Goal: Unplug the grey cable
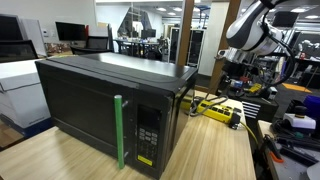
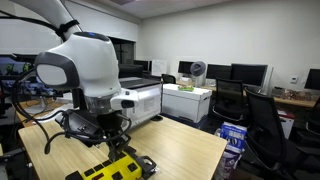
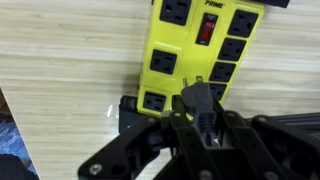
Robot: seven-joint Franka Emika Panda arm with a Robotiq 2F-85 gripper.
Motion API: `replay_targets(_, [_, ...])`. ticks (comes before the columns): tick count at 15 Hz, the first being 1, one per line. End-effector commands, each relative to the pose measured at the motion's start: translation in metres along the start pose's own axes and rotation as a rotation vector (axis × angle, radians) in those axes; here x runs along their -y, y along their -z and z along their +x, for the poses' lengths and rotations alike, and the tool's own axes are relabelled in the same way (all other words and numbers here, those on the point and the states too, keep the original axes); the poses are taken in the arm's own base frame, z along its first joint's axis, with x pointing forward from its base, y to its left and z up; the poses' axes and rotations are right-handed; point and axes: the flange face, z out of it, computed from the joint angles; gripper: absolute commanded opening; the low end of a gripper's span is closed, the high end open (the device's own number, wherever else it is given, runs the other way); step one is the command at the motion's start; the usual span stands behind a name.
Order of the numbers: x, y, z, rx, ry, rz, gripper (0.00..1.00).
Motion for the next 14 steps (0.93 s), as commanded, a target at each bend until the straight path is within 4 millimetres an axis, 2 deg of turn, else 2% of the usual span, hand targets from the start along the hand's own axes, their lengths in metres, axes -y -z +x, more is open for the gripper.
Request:
replay_targets(1, [0.016,0.001,-0.008,0.014,-0.037,-0.002,0.08])
replay_targets(3, [0.019,-0.009,-0.015,0.055,-0.056,-0.006,0.54])
replay_targets(5, [0.023,-0.014,-0.02,0.086,-0.071,-0.006,0.58])
replay_targets(8, [0.029,-0.006,-0.023,0.098,-0.079,-0.015,0.78])
replay_targets(11, [0.033,0.012,-0.024,0.138,-0.056,-0.03,0.98])
replay_targets(14, [0.039,0.046,-0.026,0.166,-0.022,-0.011,1.0])
